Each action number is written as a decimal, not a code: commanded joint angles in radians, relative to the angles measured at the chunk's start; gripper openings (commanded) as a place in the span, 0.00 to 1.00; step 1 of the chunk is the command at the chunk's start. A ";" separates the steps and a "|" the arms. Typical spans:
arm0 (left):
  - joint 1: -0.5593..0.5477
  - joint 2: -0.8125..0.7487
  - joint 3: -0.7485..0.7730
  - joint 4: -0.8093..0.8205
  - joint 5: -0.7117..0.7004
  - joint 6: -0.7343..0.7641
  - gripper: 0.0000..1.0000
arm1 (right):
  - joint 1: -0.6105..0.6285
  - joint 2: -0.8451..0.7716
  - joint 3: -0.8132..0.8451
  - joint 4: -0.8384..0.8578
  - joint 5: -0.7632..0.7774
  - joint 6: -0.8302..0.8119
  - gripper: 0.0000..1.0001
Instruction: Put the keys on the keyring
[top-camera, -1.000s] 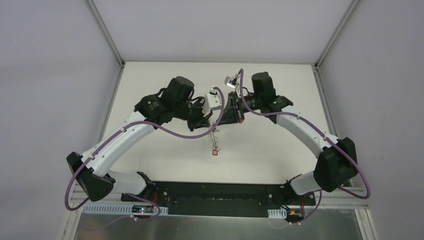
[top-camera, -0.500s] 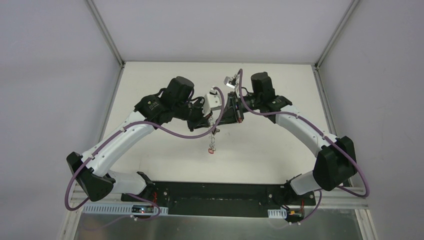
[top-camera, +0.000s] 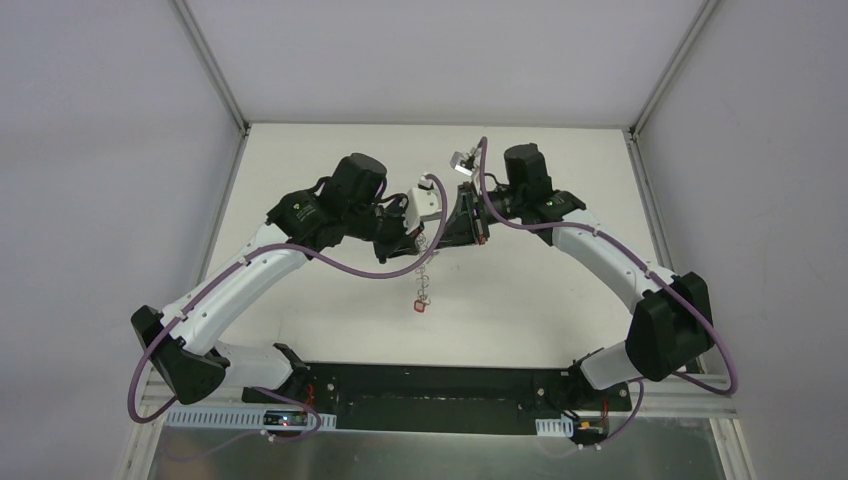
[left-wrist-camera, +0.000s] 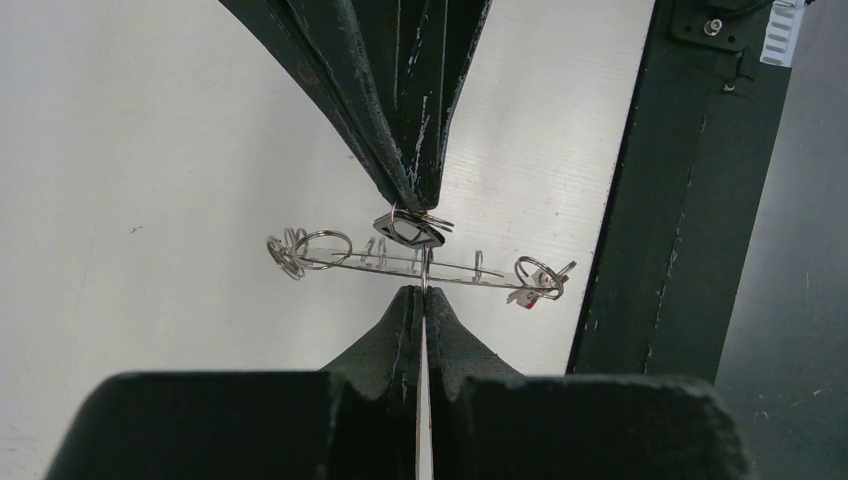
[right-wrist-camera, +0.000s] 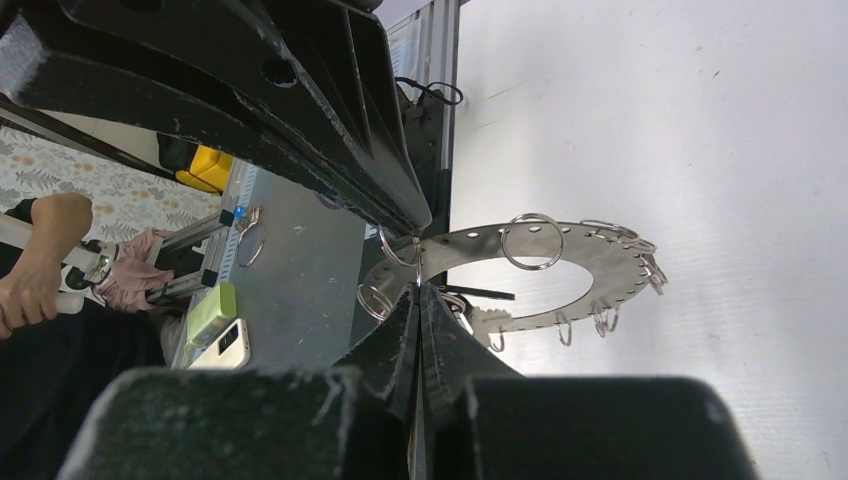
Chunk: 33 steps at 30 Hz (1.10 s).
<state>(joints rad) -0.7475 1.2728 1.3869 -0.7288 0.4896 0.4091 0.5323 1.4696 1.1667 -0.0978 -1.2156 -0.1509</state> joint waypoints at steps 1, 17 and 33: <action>-0.012 -0.034 0.003 0.039 0.025 0.010 0.00 | -0.003 0.001 0.004 0.007 -0.016 -0.026 0.00; -0.010 -0.041 0.002 0.056 -0.041 0.008 0.00 | -0.014 -0.031 0.020 -0.098 -0.065 -0.134 0.00; -0.010 -0.004 0.002 0.081 0.002 -0.033 0.00 | 0.002 -0.024 -0.001 0.055 -0.089 0.022 0.00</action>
<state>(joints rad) -0.7475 1.2724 1.3792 -0.6865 0.4568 0.3954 0.5262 1.4693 1.1664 -0.1001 -1.2705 -0.1528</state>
